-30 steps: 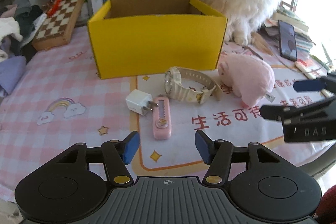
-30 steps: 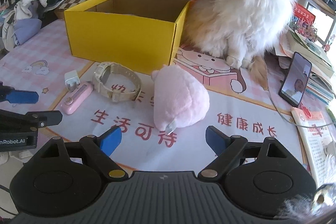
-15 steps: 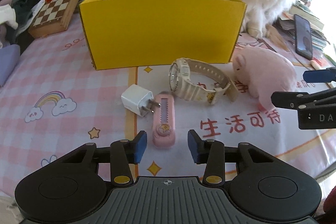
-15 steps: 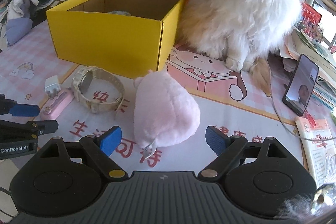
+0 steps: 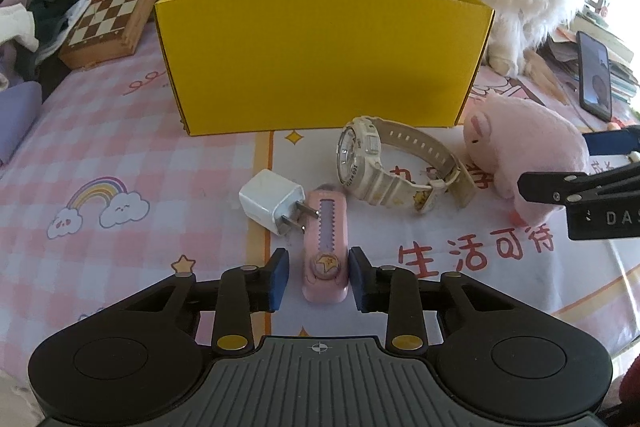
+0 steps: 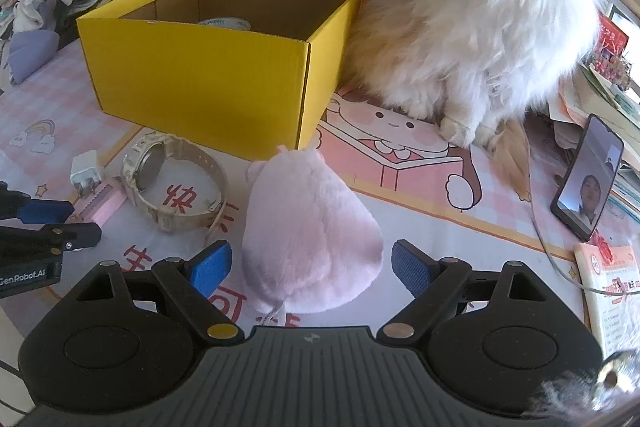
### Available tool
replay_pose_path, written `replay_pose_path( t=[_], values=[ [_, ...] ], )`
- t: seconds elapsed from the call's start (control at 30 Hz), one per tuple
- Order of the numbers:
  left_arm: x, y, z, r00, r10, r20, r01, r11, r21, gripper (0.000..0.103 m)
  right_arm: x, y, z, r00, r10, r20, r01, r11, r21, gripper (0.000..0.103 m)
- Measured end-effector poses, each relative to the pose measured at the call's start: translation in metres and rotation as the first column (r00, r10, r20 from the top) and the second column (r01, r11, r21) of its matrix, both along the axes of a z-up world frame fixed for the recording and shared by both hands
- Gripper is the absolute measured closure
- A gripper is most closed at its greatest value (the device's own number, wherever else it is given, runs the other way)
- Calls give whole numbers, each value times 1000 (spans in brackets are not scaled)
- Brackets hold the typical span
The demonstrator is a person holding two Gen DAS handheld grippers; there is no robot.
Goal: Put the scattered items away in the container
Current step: 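Close the left tool on the pink lighter while the right tool grasps the plush pig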
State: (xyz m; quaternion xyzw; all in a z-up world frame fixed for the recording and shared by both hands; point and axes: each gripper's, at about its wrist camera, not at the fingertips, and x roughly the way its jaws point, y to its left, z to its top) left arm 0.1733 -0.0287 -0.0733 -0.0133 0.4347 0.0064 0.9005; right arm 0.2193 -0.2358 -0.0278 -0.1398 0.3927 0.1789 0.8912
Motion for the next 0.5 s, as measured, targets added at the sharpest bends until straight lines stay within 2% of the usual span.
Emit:
replay_pose_path(
  t=[0.1,0.23,0.33,0.5],
  values=[
    [1,0,0,1000,-1,-1,1,1000,5,78,4,1,-2,1000,-1,-8,1,1000,-3,16],
    [1,2,0,1000,-6,1,6,1000,-1,79,8,5,-6,1000,8,-23,-8,1000,-12,18],
    [1,4,1,1000,-17,-2,17,1000,-12,80,10,8,-9,1000,8,-24,-8,999,-36,30],
    [0,6,3,1000,-19,-7,19,999,-37,80,9,7,-8,1000,12,-23,-13,1000,-27,37]
  ],
)
